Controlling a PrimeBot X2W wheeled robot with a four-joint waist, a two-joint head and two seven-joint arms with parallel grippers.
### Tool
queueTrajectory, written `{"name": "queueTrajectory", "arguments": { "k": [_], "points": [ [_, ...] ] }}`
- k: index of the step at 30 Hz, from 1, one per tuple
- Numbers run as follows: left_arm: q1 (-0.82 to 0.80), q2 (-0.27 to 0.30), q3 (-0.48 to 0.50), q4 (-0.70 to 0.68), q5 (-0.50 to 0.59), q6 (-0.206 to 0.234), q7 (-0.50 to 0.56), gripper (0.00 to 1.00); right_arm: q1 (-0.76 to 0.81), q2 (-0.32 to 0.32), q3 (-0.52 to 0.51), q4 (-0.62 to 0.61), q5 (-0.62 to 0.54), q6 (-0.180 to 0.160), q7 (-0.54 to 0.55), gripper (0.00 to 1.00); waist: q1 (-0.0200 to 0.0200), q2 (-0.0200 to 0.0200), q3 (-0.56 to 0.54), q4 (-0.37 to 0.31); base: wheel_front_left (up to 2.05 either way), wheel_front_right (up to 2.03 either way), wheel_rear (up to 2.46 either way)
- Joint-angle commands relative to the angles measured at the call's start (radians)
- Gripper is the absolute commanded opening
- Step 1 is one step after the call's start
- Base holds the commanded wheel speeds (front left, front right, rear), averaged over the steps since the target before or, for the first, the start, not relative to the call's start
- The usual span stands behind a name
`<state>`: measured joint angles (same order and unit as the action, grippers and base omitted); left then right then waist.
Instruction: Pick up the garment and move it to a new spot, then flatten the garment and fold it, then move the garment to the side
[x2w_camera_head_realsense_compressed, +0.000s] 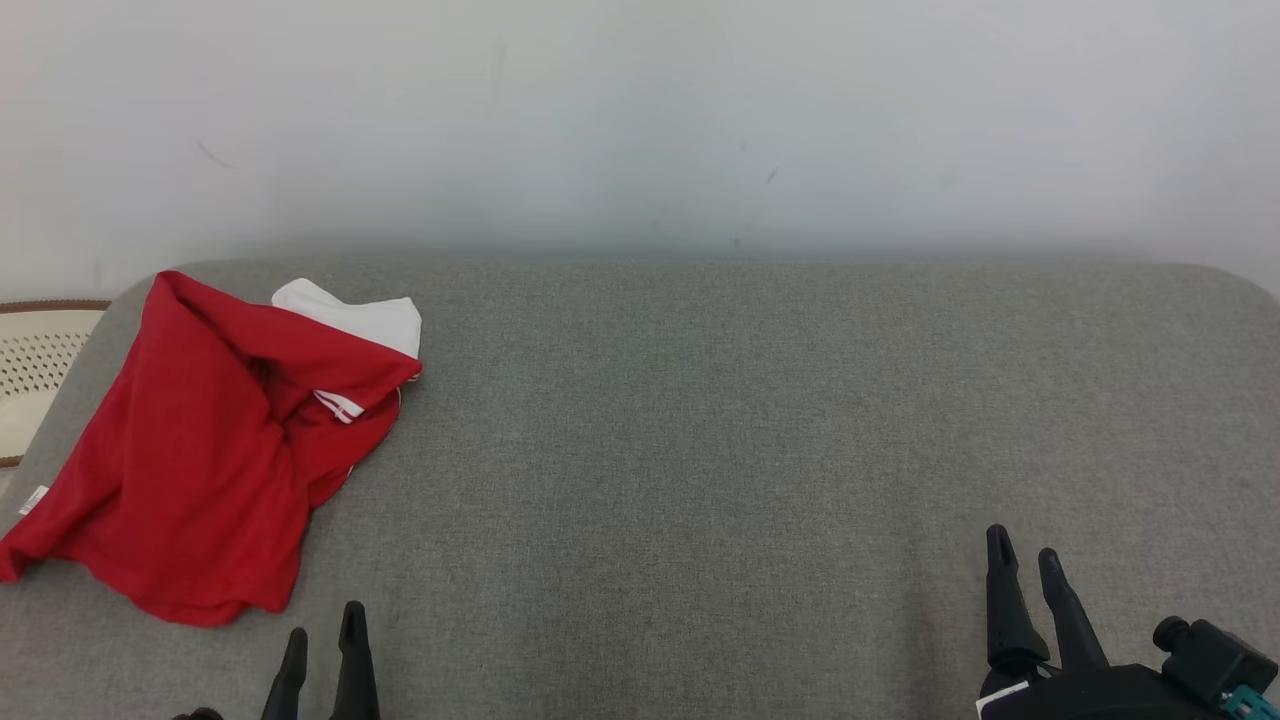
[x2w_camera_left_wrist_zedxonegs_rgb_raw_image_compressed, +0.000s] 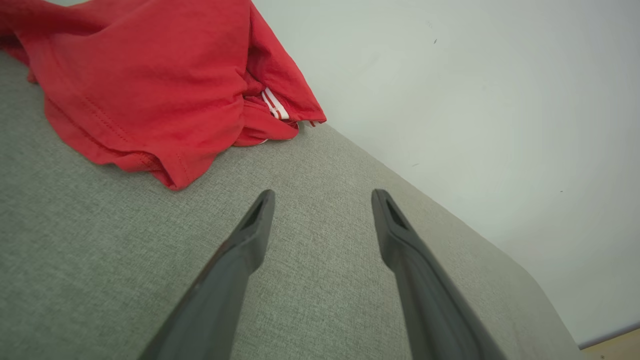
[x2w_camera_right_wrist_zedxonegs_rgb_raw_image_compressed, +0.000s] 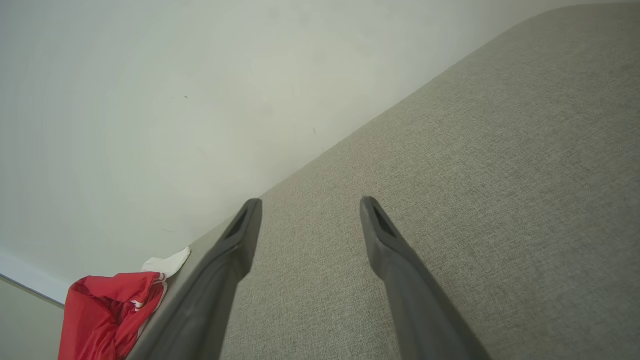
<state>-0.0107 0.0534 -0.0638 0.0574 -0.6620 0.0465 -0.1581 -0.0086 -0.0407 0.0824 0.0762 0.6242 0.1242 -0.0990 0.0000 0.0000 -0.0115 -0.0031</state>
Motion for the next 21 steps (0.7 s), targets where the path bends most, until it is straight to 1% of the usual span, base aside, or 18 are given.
{"name": "queueTrajectory", "arguments": {
  "k": [1, 13, 21],
  "points": [
    [-0.023, 0.010, -0.002, -0.008, 0.065, 0.014, -0.012, 1.00, 0.001, -0.008, 0.011, -0.023, -0.066, 0.007, -0.007, 1.00, 0.0000, 0.0000, -0.001, -0.001, 0.00, 0.00, 0.00],
    [-0.030, 0.027, -0.027, -0.008, 0.237, 0.058, -0.037, 1.00, 0.012, -0.009, 0.036, -0.067, -0.273, 0.007, -0.008, 1.00, 0.0000, 0.0000, -0.004, -0.003, 0.00, 0.00, 0.00],
    [-0.033, 0.029, -0.038, -0.004, 0.313, 0.080, -0.050, 1.00, 0.014, -0.010, 0.045, -0.090, -0.352, 0.007, -0.006, 1.00, 0.0000, 0.0000, -0.009, -0.002, 0.00, 0.00, 0.00]
  ]
}}
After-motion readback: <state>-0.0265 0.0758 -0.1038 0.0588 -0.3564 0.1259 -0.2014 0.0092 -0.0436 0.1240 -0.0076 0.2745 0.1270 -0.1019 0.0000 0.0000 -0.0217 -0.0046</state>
